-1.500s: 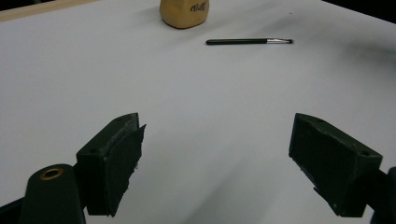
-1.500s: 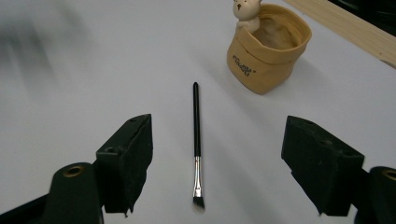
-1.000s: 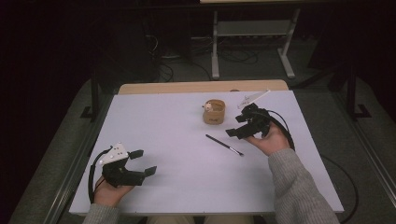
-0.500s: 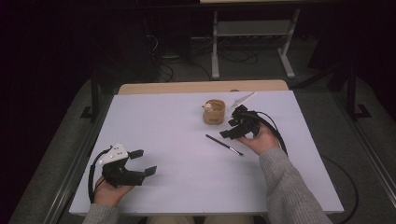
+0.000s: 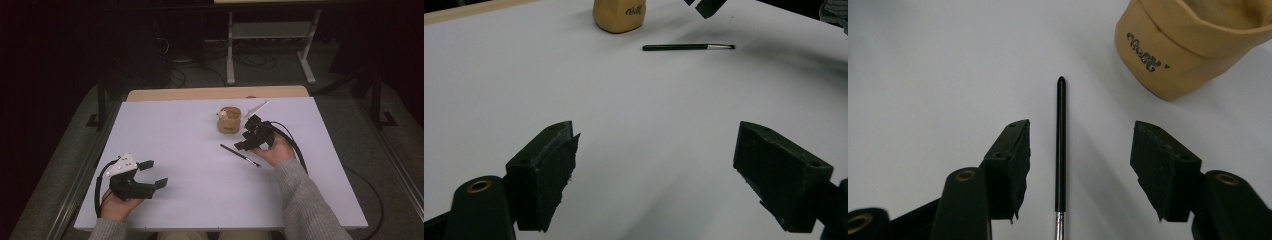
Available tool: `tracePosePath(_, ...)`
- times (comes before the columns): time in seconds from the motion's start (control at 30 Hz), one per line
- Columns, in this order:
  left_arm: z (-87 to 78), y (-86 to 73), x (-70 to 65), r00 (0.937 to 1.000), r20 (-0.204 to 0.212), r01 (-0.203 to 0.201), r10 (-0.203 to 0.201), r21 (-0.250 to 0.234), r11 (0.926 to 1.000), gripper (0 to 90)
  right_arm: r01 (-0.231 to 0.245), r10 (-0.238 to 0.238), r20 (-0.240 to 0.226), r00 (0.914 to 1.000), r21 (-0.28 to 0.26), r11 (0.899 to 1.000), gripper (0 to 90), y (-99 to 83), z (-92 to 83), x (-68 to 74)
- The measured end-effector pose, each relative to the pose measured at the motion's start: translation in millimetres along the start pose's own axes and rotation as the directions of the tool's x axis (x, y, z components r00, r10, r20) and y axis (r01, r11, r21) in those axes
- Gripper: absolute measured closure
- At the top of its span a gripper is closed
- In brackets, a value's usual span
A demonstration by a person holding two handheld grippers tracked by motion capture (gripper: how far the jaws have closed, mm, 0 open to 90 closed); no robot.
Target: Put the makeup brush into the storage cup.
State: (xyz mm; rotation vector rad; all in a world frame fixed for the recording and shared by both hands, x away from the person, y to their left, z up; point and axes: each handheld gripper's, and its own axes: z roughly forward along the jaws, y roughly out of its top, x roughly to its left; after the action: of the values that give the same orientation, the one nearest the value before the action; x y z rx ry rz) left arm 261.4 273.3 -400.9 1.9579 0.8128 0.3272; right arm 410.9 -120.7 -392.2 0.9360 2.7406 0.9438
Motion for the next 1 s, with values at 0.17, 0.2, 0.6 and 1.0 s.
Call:
tracePosePath(0.17, 0.2, 0.1, 0.0, 1.0000, 0.001, -0.002, 0.002, 0.001, 1.0000, 16.4, -0.001, 0.001, -0.005, 1.0000, 0.008, 1.000, 42.0, -2.7, 3.7, -0.2)
tracePosePath(0.2, 0.2, 0.1, 0.0, 1.0000, 0.001, -0.002, 0.002, 0.001, 1.0000, 16.4, -0.001, 0.001, -0.005, 1.0000, 0.009, 1.000, 42.2, -3.3, 4.2, -0.4)
tracePosePath(0.6, 0.8, 0.1, 0.2, 1.0000, 0.004, -0.004, 0.004, 0.002, 1.0000, 16.4, -0.004, 0.005, -0.016, 0.9999, 0.036, 0.999, 44.8, -6.0, 11.6, -1.3)
tracePosePath(1.0, 0.7, 0.0, 0.7, 1.0000, 0.005, -0.005, 0.005, 0.004, 1.0000, 16.4, 0.014, -0.011, -0.033, 0.9994, 0.073, 0.997, 50.6, -8.2, 22.0, 1.1)
